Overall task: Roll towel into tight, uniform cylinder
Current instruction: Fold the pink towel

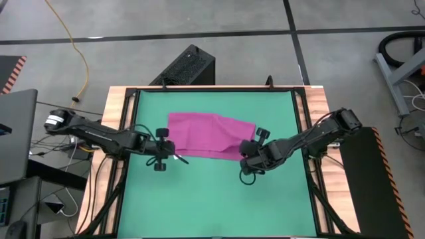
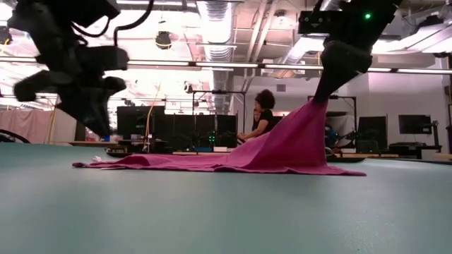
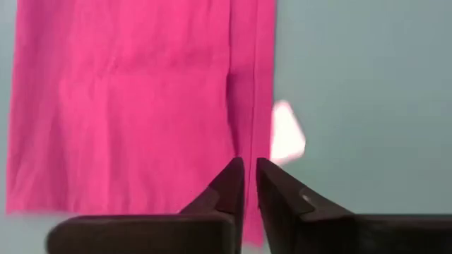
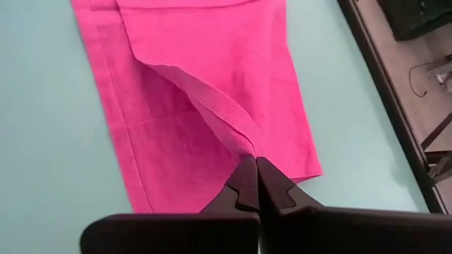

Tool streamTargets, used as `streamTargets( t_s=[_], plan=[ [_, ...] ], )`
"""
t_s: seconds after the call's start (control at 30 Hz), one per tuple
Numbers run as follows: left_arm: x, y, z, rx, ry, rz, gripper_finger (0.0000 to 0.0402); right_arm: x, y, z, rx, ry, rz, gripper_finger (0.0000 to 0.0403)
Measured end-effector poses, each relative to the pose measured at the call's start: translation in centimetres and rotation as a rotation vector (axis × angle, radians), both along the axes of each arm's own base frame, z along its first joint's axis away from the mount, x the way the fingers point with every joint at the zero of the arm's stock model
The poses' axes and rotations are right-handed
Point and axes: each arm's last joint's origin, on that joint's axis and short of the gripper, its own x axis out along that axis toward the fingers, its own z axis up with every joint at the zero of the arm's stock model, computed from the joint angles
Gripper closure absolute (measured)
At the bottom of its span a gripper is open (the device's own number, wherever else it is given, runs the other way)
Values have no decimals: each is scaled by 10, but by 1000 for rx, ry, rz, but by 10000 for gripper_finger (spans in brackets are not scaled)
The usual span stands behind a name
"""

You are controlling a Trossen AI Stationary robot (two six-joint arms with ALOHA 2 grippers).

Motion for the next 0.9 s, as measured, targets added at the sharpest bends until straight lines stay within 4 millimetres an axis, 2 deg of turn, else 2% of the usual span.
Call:
streamTargets(
  t_s=[0.33,0.57,0.7,0.9],
  plan=[
    [19,-1,-34,120,119,-2,269,0,0,0,2,6,4,399],
    [22,2,-53,212,192,92,254,0,0,0,3,6,4,399],
    [20,2,-51,192,184,117,255,0,1,-1,19,12,8,399],
    [12,3,-37,165,151,135,255,0,1,-1,19,11,8,399]
  ],
)
